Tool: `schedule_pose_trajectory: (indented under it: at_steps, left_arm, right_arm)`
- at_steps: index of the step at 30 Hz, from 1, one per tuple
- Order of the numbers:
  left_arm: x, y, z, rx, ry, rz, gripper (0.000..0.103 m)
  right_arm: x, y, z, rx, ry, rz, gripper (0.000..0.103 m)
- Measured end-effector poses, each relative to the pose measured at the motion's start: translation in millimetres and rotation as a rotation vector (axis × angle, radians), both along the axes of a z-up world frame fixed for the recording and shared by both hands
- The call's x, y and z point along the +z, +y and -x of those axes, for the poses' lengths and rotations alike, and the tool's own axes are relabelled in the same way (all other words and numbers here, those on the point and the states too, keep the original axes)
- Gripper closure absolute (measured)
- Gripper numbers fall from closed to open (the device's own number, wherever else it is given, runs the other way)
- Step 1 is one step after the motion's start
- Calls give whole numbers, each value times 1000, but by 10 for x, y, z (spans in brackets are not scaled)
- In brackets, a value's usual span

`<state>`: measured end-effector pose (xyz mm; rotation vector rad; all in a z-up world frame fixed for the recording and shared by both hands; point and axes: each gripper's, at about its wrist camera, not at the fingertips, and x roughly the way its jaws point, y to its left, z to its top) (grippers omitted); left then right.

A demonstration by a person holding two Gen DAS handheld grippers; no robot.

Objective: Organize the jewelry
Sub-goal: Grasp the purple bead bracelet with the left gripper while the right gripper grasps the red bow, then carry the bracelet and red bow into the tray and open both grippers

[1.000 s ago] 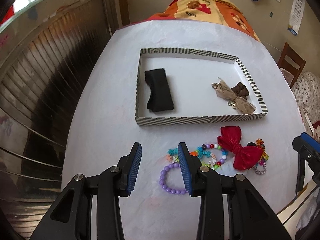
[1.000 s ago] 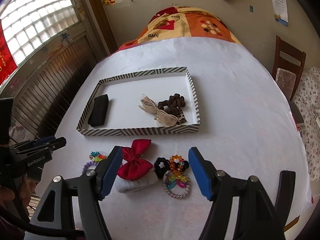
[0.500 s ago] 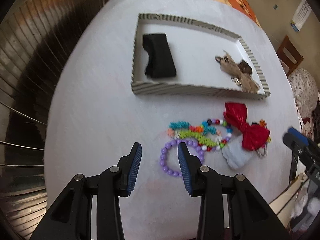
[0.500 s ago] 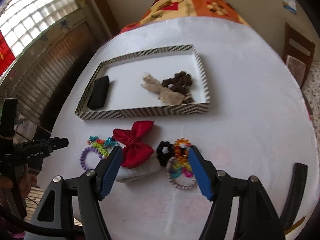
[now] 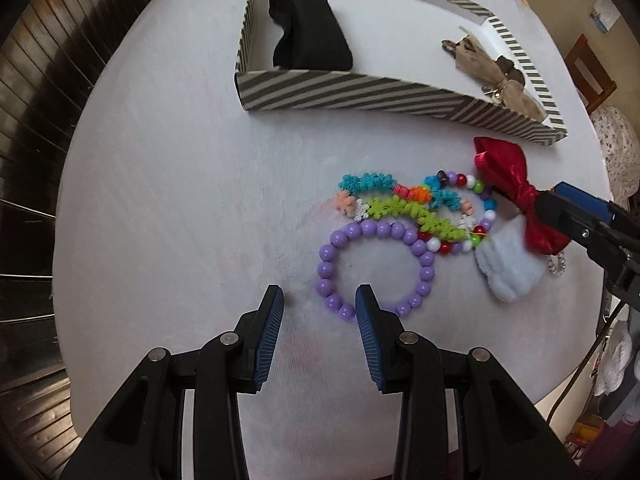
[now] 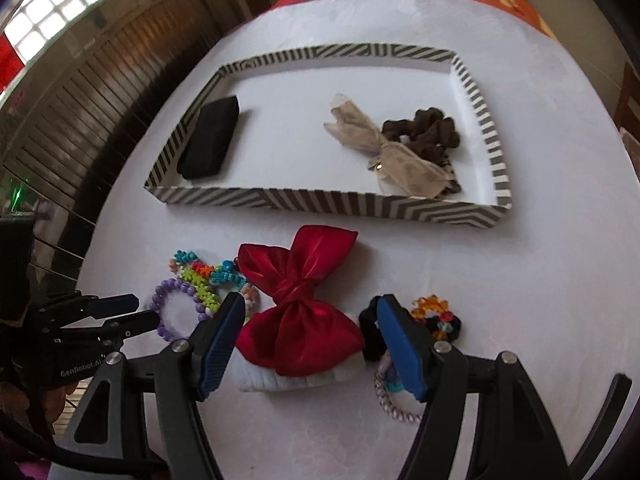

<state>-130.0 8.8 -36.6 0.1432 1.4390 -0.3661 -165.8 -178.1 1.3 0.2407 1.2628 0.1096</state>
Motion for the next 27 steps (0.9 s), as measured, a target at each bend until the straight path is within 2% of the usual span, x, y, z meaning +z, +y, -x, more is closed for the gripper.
schedule_pose_trajectory:
  at_steps: [9, 11, 13, 14, 16, 20, 27]
  left_arm:
    - [-19, -110, -35, -16, -20, -46, 87]
    - [-18, -127, -31, -18, -27, -45, 87]
    - [-12, -135, -25, -23, -39, -36, 95]
    - [0, -152, -26, -25, -46, -36, 103]
    - [6, -129, -28, -21, -47, -20, 103]
    - [63, -30, -66, -9, -39, 26, 103]
    - [427, 42, -69, -26, -97, 94, 103]
  right_arm:
    - [-185, 107, -160, 52, 38, 17, 31]
    - [-206, 105, -152, 59, 33, 9, 40]
    - [-230, 97, -138, 65, 27, 3, 67]
    - [-237, 86, -125, 66, 22, 4, 70]
    - [-227, 64, -88, 67, 6, 1, 79]
    - [-74, -19, -19, 45, -38, -30, 84]
    - [325, -173, 43, 1, -124, -85, 84]
